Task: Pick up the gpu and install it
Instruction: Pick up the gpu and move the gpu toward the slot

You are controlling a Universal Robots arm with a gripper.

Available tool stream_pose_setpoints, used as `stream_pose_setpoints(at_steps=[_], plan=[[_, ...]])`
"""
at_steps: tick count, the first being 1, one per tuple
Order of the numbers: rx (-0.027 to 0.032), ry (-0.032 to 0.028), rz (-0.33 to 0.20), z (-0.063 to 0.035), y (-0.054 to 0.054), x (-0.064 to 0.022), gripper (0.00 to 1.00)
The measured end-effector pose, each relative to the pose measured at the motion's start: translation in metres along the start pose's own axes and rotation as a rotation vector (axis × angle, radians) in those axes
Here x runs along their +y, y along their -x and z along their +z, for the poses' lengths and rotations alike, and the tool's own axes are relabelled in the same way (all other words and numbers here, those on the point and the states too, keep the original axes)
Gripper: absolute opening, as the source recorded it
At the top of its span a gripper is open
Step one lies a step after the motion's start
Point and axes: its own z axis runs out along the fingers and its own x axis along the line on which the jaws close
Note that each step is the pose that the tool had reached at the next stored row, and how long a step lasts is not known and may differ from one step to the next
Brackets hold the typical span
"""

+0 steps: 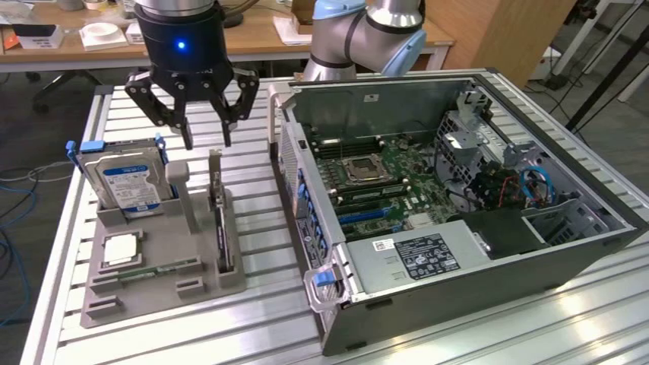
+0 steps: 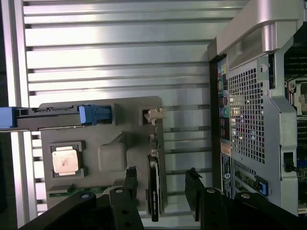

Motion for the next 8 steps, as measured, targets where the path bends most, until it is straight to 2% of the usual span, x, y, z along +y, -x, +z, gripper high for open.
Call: stream_pose_setpoints(at_steps=[8], plan=[[0.0000, 0.0000, 0.000, 0.0026, 0.0010, -0.0009, 0.53]])
